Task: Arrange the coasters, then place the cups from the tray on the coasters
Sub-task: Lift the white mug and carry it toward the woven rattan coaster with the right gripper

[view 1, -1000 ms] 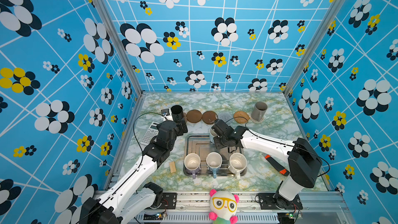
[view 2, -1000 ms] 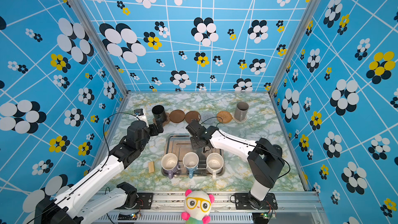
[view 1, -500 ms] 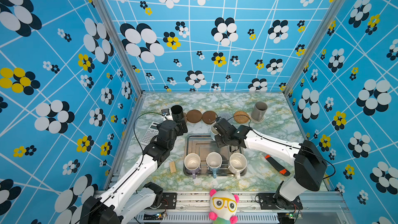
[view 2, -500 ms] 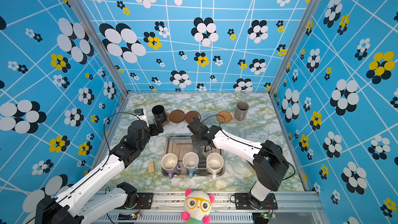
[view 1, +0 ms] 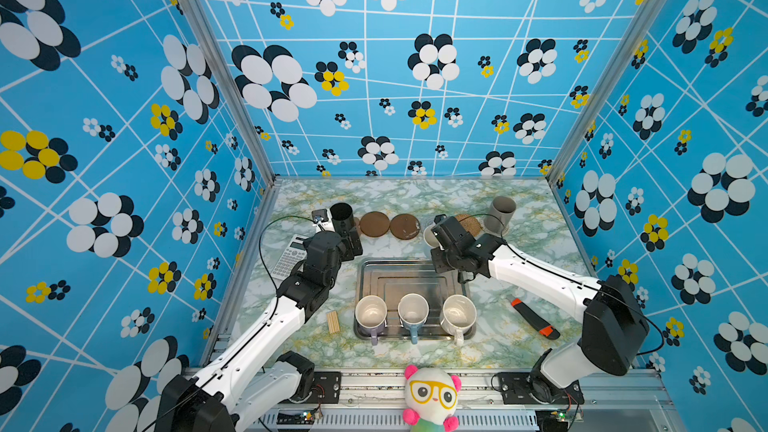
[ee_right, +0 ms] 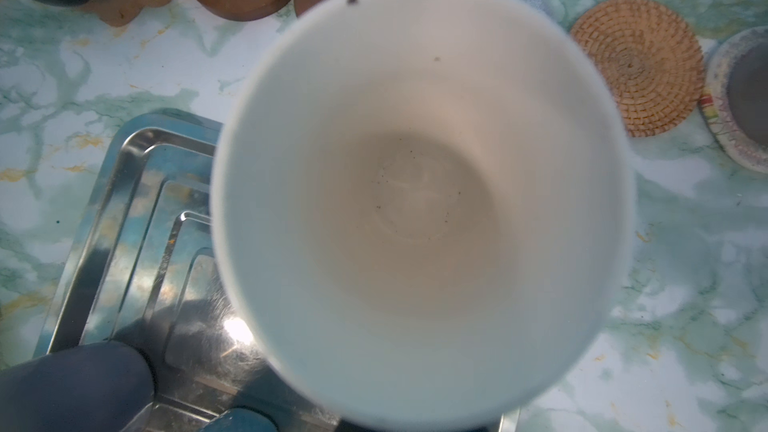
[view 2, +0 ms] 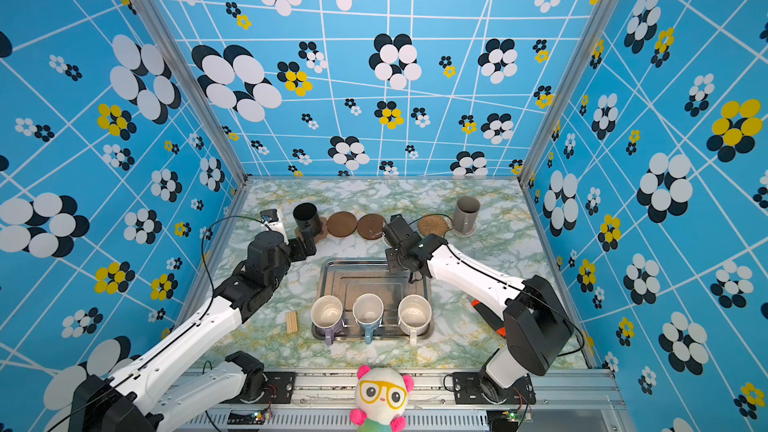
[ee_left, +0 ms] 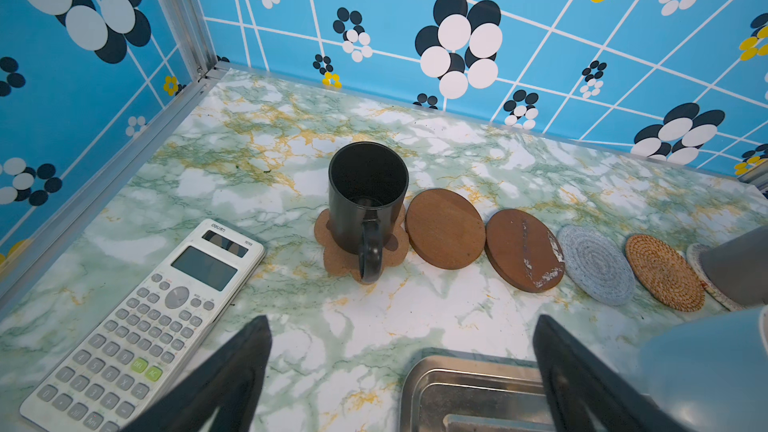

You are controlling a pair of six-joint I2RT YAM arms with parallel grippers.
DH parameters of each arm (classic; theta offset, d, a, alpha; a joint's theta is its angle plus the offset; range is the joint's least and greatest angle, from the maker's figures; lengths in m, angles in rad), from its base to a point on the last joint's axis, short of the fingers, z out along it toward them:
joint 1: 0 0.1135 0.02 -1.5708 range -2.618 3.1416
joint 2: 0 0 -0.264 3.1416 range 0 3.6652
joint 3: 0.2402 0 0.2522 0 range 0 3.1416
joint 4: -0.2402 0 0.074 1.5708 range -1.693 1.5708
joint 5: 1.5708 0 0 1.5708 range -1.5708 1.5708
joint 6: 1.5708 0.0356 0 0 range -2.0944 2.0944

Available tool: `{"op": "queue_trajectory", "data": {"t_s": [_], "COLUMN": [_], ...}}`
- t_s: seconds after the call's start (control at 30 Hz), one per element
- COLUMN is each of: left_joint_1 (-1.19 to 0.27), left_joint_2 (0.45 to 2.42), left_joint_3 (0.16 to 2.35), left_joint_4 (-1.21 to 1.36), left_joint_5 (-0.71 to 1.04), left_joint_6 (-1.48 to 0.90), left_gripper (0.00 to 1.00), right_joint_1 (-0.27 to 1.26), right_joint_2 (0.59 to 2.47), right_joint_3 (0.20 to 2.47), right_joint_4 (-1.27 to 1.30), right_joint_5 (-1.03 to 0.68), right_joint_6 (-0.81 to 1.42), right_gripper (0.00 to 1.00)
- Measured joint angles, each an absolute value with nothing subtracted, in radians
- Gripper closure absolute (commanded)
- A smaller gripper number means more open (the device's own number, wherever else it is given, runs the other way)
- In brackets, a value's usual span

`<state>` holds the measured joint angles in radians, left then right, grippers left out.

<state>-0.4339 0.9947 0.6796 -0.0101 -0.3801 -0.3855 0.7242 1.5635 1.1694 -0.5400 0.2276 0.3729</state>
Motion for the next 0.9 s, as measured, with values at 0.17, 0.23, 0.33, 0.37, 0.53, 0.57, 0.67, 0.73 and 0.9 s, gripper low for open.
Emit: {"op": "queue_trajectory", "data": {"t_s": [0.17,0.23,0.33,0.37,0.53,0.57,0.67,0.73,0.9], "left_joint_1": [-0.434,-0.434,-0.434,-0.434,-0.433,-0.433,-0.433,-0.433,-0.433], "left_joint_2": [0.995,0.995,0.995,0.995,0.995,0.995,0.995,0.994,0.991], "left_joint_3": [0.68,0.68,0.68,0.68,0.68,0.68,0.68,0.68,0.68], "left_joint_4": [-0.01,-0.01,-0.01,-0.01,-0.01,-0.011,-0.013,-0.015,-0.015], "left_joint_5": [-0.374,-0.373,-0.373,-0.373,-0.373,-0.373,-0.373,-0.373,-0.373], "left_joint_6": [-0.385,-0.385,-0.385,-0.385,-0.385,-0.384,-0.384,-0.385,-0.385], "left_gripper": [0.01,0.01,0.01,0.01,0.01,0.01,0.01,0.01,0.01], "right_joint_1": [0.66,0.626,0.578,0.562,0.512,0.504,0.481,0.461,0.396], "right_joint_2": [1.559,1.559,1.559,1.559,1.561,1.565,1.59,1.618,1.667], "right_joint_3": [1.169,1.169,1.169,1.169,1.173,1.176,1.198,1.222,1.261], "right_joint_4": [-0.54,-0.538,-0.536,-0.535,-0.534,-0.53,-0.525,-0.518,-0.508], "right_joint_5": [0.226,0.224,0.216,0.213,0.207,0.208,0.222,0.231,0.228], "right_joint_6": [0.347,0.336,0.327,0.325,0.318,0.314,0.296,0.281,0.26], "right_gripper": [1.0,1.0,1.0,1.0,1.0,1.0,1.0,1.0,1.0]}}
